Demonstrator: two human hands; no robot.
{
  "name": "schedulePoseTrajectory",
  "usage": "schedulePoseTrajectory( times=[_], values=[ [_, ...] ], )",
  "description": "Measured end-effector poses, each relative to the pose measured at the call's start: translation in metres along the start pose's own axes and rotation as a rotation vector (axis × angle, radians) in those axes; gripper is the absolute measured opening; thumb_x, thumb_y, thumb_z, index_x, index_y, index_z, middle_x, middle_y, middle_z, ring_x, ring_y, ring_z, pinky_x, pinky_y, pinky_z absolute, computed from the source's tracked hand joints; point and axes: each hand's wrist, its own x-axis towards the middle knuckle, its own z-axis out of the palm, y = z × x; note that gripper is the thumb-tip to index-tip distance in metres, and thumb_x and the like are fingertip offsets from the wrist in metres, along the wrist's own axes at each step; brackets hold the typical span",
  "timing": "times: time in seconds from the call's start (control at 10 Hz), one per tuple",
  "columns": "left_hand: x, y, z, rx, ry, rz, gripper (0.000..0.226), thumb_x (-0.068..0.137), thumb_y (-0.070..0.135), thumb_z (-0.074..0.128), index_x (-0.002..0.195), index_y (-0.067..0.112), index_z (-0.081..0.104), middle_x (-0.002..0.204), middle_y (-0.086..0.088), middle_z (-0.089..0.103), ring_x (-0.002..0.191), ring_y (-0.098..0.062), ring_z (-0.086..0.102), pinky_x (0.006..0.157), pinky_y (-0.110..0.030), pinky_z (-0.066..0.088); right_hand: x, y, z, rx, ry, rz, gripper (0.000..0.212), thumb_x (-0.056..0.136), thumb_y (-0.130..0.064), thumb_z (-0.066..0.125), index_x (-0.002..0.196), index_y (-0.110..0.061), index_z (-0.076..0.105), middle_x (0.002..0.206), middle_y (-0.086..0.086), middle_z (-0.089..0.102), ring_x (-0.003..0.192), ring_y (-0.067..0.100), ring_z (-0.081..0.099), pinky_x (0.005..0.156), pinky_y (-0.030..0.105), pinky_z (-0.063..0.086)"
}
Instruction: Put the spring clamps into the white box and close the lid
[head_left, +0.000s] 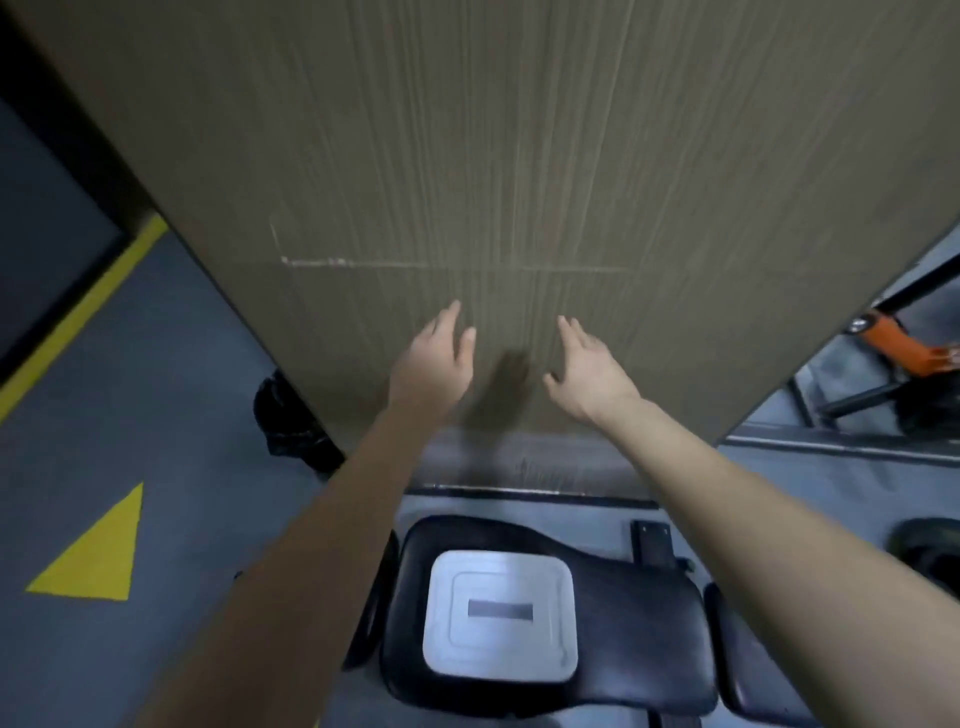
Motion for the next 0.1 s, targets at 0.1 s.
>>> schedulePoseTrajectory(
  times=[0.1],
  values=[
    [0.0519, 0.0574, -0.0562, -0.027, 0.101, 0.003, 0.060, 0.101, 0.050, 0.035, 0.154, 0.022, 0.031, 0.147, -0.009, 0.050, 0.128, -0.029, 0.053, 0.105, -0.043, 0.042, 0.0149, -0.0274, -0.0824, -0.020, 0.195, -0.077, 0.083, 0.096, -0.032, 0.054, 0.159, -0.011, 0.004, 0.167, 0.011, 0.006, 0.152, 0.031, 0.012, 0.124, 0.036, 0.013]
  ],
)
